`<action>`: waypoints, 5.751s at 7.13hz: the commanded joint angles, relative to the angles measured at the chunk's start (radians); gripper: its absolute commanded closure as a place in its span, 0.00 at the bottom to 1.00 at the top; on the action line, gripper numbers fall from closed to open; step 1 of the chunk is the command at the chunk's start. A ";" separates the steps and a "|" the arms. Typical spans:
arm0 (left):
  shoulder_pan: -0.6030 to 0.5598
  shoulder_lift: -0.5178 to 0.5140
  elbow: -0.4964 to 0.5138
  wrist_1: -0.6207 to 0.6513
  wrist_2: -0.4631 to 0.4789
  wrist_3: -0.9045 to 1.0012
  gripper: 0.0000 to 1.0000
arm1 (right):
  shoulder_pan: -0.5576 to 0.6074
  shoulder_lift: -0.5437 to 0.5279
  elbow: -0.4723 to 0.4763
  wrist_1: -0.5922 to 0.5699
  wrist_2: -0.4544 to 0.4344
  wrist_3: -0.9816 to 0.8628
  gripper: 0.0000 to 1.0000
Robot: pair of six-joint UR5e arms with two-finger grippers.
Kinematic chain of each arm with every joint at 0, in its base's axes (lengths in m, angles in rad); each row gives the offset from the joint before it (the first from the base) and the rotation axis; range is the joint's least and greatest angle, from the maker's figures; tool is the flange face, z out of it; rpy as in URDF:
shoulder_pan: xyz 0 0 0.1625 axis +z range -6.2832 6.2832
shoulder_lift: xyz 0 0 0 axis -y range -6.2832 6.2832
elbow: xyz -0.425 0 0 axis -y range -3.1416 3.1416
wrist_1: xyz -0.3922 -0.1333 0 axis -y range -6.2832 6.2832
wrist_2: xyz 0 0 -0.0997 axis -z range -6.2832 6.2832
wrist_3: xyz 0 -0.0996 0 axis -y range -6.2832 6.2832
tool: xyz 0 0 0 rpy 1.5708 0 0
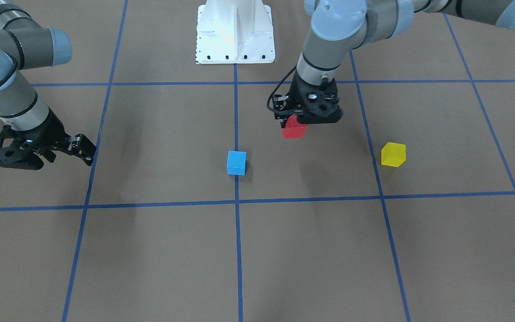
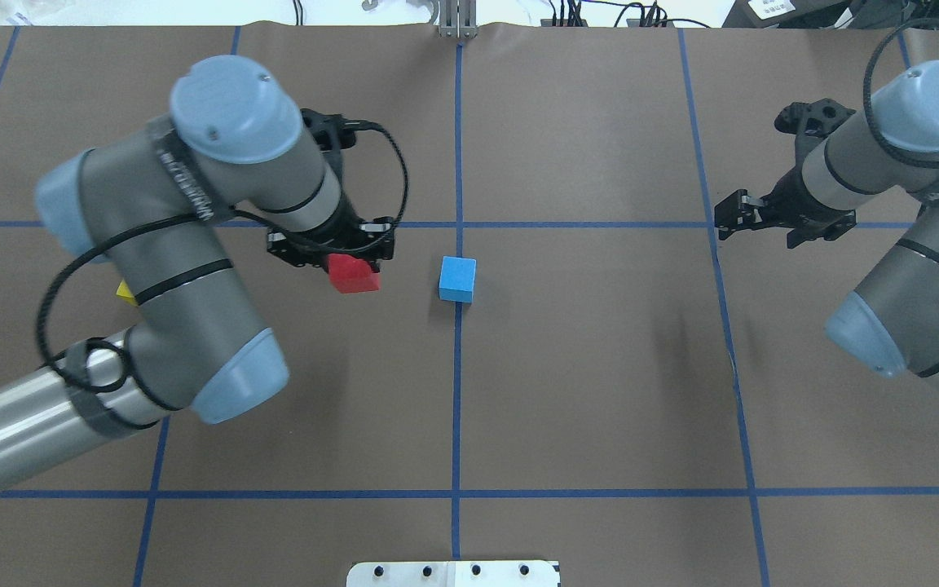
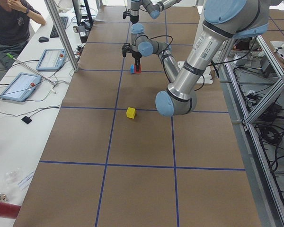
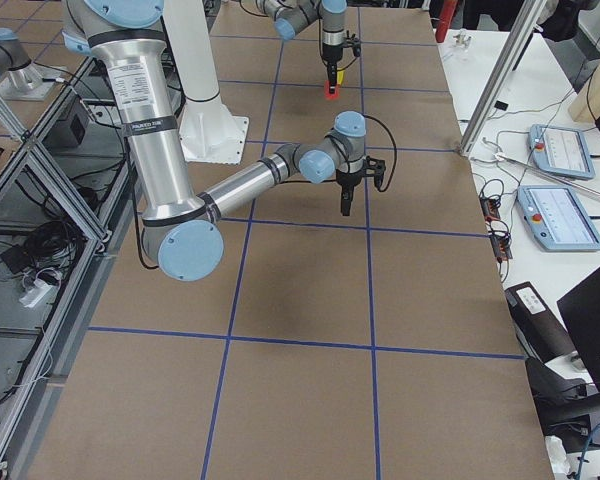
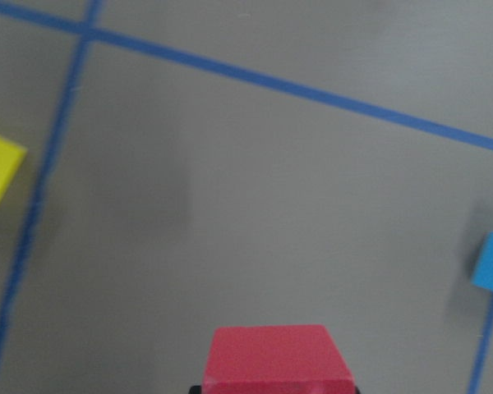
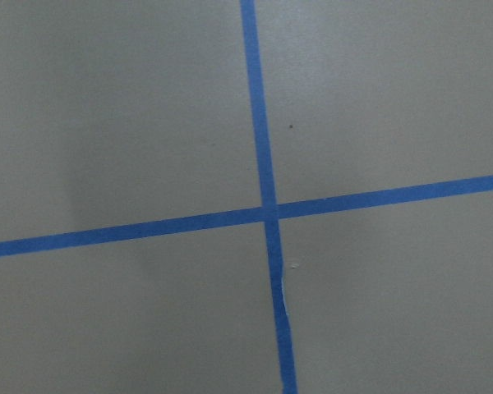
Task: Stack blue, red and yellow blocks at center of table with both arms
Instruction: 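Grasp the red cube with the left gripper and carry it over the blue cube, then lower the red cube onto the blue cube and open the left gripper, then move the left gripper back to the yellow cube and grasp it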
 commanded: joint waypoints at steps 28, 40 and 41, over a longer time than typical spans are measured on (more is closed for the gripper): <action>0.062 -0.295 0.454 -0.067 0.033 0.170 1.00 | 0.070 -0.059 -0.010 0.036 0.061 -0.091 0.00; 0.033 -0.237 0.318 -0.058 0.033 0.119 0.01 | 0.070 -0.056 -0.016 0.036 0.060 -0.090 0.00; 0.025 -0.153 0.182 0.004 0.032 0.169 0.01 | 0.070 -0.057 -0.018 0.036 0.060 -0.090 0.00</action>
